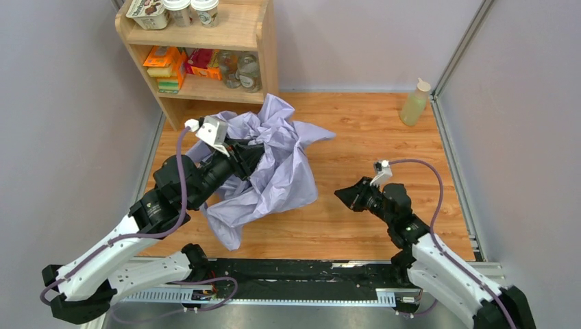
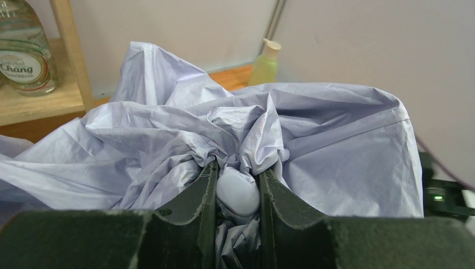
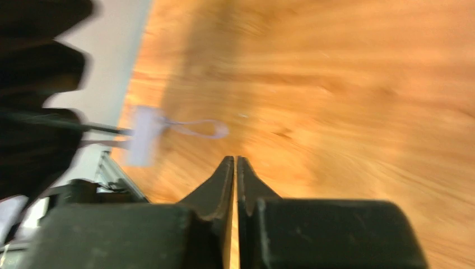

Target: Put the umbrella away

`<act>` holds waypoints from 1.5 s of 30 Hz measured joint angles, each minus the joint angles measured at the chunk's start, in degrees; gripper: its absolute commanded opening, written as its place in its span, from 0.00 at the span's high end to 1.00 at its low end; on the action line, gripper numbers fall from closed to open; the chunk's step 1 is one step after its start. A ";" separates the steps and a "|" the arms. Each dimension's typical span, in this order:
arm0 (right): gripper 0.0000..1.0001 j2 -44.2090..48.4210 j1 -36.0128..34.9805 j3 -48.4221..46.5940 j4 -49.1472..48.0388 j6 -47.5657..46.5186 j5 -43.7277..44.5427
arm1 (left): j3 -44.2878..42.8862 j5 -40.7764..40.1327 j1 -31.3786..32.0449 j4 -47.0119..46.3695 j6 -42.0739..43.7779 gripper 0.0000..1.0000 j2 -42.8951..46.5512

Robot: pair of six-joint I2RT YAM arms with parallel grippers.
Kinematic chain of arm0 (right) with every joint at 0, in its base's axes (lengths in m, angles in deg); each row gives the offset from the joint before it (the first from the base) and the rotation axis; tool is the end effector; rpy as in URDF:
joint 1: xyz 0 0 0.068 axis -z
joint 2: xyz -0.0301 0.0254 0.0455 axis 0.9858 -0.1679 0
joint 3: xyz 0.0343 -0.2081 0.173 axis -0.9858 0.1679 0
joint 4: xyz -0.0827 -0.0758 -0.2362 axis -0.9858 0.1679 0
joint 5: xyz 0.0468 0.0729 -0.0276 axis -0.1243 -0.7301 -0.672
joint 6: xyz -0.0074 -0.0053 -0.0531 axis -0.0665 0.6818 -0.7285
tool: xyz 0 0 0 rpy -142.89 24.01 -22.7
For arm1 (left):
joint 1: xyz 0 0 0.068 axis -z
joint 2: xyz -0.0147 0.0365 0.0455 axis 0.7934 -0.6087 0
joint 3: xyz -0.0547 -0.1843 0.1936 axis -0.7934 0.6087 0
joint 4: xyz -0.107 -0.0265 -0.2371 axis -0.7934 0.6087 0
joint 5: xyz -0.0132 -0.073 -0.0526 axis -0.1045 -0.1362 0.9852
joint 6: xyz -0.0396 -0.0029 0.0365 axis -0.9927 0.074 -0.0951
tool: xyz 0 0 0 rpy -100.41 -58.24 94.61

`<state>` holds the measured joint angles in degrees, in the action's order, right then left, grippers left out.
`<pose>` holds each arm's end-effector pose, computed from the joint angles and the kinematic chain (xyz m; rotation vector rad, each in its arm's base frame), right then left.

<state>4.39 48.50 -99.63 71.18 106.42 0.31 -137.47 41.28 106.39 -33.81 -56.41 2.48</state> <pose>0.1359 0.0918 0.2139 0.0354 1.9621 1.0376 0.1011 -0.1230 0.4321 0.2845 1.5355 -0.7863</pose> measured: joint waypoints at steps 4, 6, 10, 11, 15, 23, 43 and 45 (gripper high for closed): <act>1.00 -15.85 7.10 4.28 -7.63 3.21 -7.48 | -2.29 1.31 0.00 1.11 -0.74 1.00 0.35; 1.00 -22.93 7.54 4.31 -11.91 4.09 -11.17 | -2.99 2.12 0.00 1.68 -0.94 1.00 0.26; 1.00 -31.69 3.76 2.93 -21.66 6.49 -17.57 | -3.32 3.98 0.00 1.75 -1.64 1.00 -0.22; 1.00 -32.68 1.25 1.62 -23.08 7.43 -18.58 | -3.17 4.55 0.00 1.40 -2.05 1.00 -0.52; 1.00 -31.17 -6.29 -5.57 -29.81 11.91 -21.90 | -0.37 6.84 0.00 -1.20 -4.00 1.00 -1.75; 0.98 -23.12 -6.25 -10.67 -29.92 13.00 -21.00 | 2.43 8.24 -0.26 -4.52 -6.12 1.00 -3.37; 0.10 12.76 -2.56 -18.93 24.28 -20.61 -8.87 | 5.53 13.55 -0.26 5.03 8.07 1.00 7.80; 0.08 13.44 -3.13 -18.93 22.97 -21.33 -14.16 | 6.05 15.56 -0.26 5.51 8.90 1.00 8.50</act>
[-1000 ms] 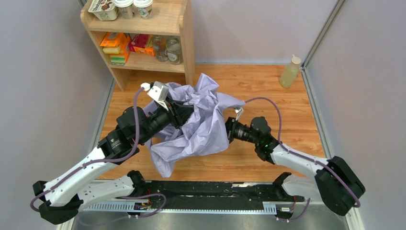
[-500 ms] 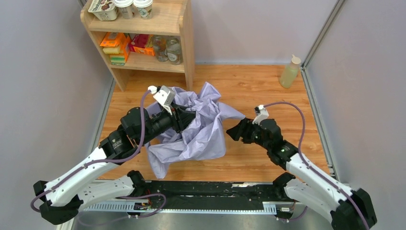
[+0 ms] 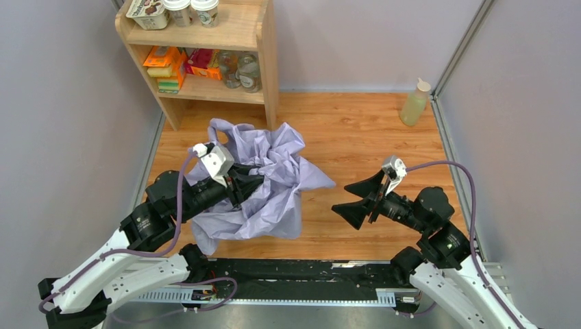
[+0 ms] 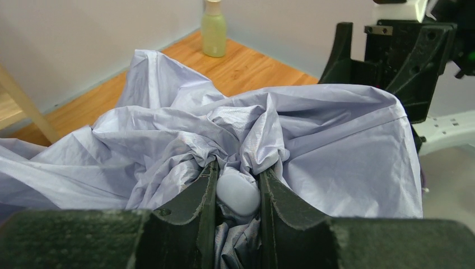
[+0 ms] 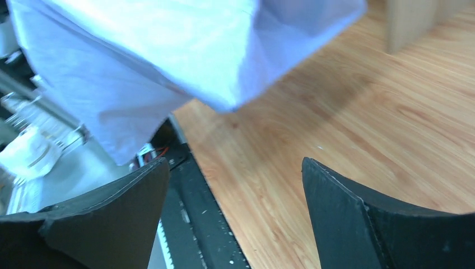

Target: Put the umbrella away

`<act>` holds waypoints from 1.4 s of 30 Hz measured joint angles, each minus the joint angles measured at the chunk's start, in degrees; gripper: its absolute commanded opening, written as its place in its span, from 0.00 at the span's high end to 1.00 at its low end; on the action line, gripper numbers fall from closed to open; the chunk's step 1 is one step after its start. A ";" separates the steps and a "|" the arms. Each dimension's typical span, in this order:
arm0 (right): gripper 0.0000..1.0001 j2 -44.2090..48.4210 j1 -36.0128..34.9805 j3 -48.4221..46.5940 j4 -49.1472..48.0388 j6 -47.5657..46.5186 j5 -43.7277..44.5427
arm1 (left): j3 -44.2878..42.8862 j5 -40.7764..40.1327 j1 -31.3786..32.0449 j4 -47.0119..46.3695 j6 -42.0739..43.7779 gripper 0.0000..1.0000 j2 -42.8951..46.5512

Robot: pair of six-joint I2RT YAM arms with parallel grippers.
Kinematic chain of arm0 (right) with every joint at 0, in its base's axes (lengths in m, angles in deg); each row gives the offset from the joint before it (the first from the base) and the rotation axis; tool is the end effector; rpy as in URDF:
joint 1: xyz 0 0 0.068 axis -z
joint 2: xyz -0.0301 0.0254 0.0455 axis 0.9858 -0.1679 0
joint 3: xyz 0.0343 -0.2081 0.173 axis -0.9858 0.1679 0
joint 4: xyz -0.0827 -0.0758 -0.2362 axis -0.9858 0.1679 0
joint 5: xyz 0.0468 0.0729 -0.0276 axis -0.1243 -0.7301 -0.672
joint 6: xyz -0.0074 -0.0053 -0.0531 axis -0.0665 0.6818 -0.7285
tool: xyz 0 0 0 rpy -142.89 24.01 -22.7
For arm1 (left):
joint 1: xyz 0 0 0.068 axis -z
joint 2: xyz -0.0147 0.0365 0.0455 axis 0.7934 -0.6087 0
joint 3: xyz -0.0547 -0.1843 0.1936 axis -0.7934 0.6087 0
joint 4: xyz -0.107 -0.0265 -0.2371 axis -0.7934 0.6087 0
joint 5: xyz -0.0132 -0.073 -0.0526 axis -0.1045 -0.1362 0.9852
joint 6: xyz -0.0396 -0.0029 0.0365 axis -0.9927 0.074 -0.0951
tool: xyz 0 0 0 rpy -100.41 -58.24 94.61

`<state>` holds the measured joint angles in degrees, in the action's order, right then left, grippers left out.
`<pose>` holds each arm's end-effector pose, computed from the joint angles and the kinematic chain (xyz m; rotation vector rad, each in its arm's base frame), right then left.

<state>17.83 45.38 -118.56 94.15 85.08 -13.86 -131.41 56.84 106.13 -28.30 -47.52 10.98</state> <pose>0.0819 0.0752 0.3168 -0.5593 1.6856 1.0651 0.0765 -0.1045 0.4057 0.6371 1.4949 -0.8455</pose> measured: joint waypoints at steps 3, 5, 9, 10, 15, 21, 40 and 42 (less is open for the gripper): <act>0.00 -1.62 -0.57 -0.74 -2.47 -0.24 -5.77 | 0.42 3.63 0.00 0.15 0.48 1.00 -0.02; 0.00 -5.11 -1.14 -2.82 -3.43 -0.61 -8.48 | 0.52 6.19 0.00 0.13 0.37 1.00 -0.59; 0.00 -14.49 -4.39 -9.20 -3.89 -1.86 -10.54 | 1.25 10.14 0.00 -0.74 -0.31 1.00 -2.25; 0.00 -15.91 -5.35 -9.97 -3.98 -2.21 -10.36 | 1.27 11.08 0.00 -0.79 -0.57 1.00 -2.78; 0.00 -20.83 -10.03 -12.72 -3.37 -3.76 -9.20 | 1.31 15.08 0.00 -1.51 -1.20 1.00 -6.03; 0.00 -27.54 -11.98 -15.17 -4.26 -4.87 -9.49 | 3.39 21.51 -0.07 -6.88 -2.86 1.00 -7.67; 0.00 -31.15 -13.33 -13.11 -15.72 -5.07 -17.33 | 9.01 31.50 -1.18 -27.28 -12.66 1.00 -9.86; 0.00 -31.17 -13.31 -12.41 -17.09 -4.68 -18.53 | 9.64 32.13 -1.20 -28.68 -13.75 1.00 -10.03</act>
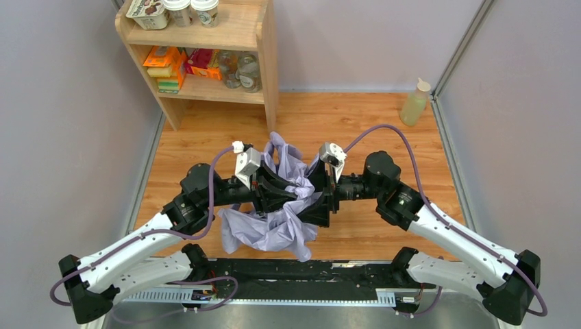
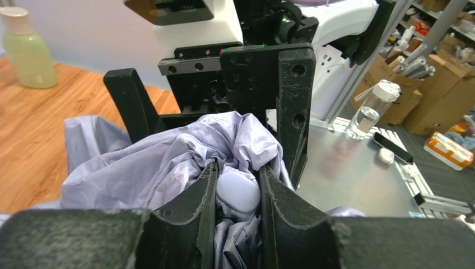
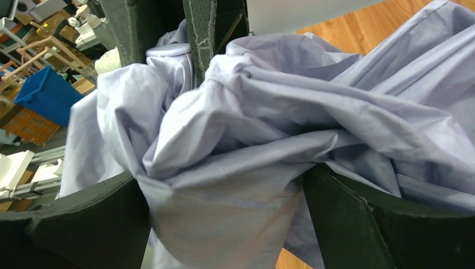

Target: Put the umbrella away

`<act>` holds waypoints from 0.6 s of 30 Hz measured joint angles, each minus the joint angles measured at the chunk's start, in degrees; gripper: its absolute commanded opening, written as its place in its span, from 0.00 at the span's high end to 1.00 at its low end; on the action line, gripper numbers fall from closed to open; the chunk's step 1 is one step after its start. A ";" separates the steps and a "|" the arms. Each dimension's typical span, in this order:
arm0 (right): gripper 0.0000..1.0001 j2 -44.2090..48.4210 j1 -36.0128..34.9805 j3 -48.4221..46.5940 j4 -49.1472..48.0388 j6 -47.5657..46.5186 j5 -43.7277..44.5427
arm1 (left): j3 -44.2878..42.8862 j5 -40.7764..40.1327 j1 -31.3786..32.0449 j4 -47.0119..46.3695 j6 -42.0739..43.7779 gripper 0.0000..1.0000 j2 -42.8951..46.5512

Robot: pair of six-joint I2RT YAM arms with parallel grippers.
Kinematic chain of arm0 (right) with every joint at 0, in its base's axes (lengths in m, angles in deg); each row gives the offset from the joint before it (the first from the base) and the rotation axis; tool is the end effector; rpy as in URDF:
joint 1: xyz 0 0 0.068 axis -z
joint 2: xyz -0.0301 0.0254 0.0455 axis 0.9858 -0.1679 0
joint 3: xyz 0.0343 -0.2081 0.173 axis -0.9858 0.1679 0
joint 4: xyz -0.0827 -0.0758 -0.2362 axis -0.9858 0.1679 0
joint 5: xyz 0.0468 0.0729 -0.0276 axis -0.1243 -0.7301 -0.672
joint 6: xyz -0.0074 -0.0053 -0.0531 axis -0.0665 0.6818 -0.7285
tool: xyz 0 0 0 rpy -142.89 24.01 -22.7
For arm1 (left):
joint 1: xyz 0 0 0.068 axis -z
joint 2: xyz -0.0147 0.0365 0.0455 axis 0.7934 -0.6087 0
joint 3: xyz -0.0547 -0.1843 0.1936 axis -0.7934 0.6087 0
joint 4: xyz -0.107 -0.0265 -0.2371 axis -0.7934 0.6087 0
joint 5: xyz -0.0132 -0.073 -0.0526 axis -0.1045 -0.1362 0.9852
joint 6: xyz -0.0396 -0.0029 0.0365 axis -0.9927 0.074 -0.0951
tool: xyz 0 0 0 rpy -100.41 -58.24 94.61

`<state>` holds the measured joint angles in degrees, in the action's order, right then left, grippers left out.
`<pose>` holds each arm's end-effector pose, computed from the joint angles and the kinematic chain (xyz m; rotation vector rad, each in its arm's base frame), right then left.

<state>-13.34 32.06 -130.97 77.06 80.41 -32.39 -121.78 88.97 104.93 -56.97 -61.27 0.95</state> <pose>0.1254 0.1770 0.3463 -1.0933 1.5405 1.4261 0.0981 -0.1591 0.3771 0.9066 1.3214 -1.4329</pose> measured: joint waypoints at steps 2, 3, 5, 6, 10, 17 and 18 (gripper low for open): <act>0.00 -0.57 0.13 0.35 -1.14 0.26 -1.57 | 0.42 0.76 0.00 -1.90 -1.46 1.00 -0.44; 0.00 -1.05 0.15 0.35 -1.57 0.31 -2.25 | 0.44 1.38 0.00 -2.91 -2.19 1.00 -0.85; 0.00 -1.90 0.17 0.35 -2.38 0.24 -3.28 | 0.44 2.43 0.00 -4.20 -3.28 1.00 -1.73; 0.00 -2.16 0.20 0.35 -2.58 0.22 -3.80 | 0.44 2.93 -0.02 -4.79 -3.87 1.00 -2.32; 0.00 -1.84 0.31 0.48 -2.54 0.26 -4.52 | 0.44 3.98 -0.02 -6.49 -5.29 1.00 -3.63; 0.00 -1.27 0.37 2.21 -10.40 3.85 -6.80 | 0.44 6.19 -0.02 -13.55 -8.31 1.00 -5.31; 0.00 -1.68 0.35 2.69 -12.63 4.57 -7.37 | 0.44 6.45 -0.02 -14.73 -8.90 1.00 -5.81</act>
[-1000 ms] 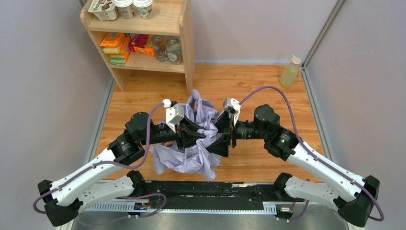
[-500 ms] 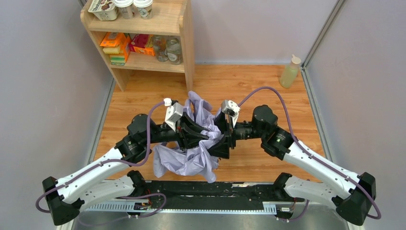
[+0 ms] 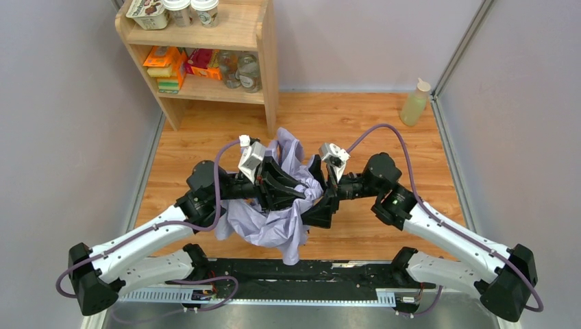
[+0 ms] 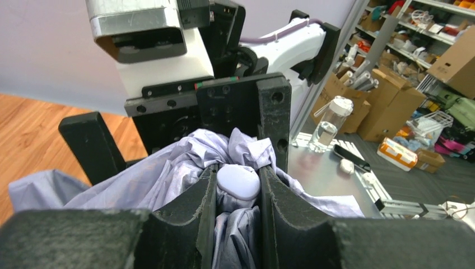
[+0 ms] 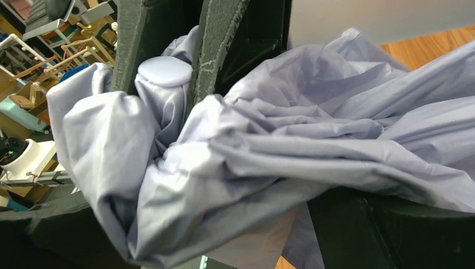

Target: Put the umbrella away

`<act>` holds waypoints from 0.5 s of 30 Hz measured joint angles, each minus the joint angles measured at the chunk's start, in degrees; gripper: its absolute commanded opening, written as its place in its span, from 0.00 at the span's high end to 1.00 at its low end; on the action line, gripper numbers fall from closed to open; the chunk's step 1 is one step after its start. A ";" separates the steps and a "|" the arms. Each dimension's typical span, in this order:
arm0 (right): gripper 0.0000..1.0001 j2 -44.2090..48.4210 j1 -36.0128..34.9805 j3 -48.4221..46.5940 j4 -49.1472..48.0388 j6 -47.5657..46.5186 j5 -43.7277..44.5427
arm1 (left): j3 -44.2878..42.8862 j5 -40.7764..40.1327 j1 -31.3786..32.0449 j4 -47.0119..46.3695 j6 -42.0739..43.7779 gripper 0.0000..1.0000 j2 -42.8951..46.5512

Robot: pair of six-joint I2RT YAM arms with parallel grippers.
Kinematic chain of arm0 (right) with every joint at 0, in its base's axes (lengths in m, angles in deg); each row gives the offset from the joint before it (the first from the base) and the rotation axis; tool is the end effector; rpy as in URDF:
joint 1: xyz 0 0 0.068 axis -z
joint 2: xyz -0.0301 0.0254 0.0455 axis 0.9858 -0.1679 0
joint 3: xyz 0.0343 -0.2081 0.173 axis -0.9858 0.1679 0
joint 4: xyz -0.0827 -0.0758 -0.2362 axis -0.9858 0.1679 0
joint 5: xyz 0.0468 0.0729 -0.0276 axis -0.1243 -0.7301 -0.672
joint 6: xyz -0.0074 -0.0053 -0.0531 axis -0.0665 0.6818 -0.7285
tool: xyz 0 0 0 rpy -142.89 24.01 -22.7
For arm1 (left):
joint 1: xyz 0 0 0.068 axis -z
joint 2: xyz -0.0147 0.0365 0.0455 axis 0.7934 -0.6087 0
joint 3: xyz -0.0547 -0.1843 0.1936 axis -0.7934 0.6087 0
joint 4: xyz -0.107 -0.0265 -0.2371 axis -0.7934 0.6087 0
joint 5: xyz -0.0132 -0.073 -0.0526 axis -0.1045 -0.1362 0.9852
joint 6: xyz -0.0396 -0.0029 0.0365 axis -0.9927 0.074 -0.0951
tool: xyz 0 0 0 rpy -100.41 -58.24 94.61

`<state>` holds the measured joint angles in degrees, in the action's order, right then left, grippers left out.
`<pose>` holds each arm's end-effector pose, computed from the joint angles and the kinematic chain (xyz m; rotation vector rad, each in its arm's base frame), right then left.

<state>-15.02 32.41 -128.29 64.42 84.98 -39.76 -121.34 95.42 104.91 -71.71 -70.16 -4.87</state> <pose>0.1278 0.1824 0.3460 -1.1436 1.3951 1.5601 0.1071 -0.1761 0.3817 0.9195 1.2220 -1.6192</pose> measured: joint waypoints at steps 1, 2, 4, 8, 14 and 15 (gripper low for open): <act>0.00 -0.35 -0.02 0.46 -1.88 0.70 -0.39 | 0.00 0.13 0.02 -0.63 -0.33 1.00 -0.37; 0.00 -0.76 -0.07 1.14 -4.28 1.40 -0.76 | 0.00 0.24 0.04 -1.33 -0.70 1.00 -0.83; 0.00 -1.38 -0.24 2.10 -7.72 2.60 -1.16 | -0.02 0.61 0.13 -2.36 -1.27 1.00 -1.77; 0.00 -1.53 -0.35 3.54 -12.92 4.66 -1.42 | -0.07 0.98 0.66 -4.68 -1.84 1.00 -3.17; 0.17 0.20 -0.76 6.60 -20.87 9.05 -1.20 | -0.17 1.64 2.05 -10.34 -2.89 1.00 -4.87; 0.24 0.26 -0.81 6.80 -22.43 10.27 -1.25 | -0.17 1.77 2.27 -12.02 -3.45 1.00 -5.25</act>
<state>-14.76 31.61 -121.49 42.00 95.25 -41.00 -121.51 97.19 107.18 -83.73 -73.61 -10.11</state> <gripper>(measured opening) 0.911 0.324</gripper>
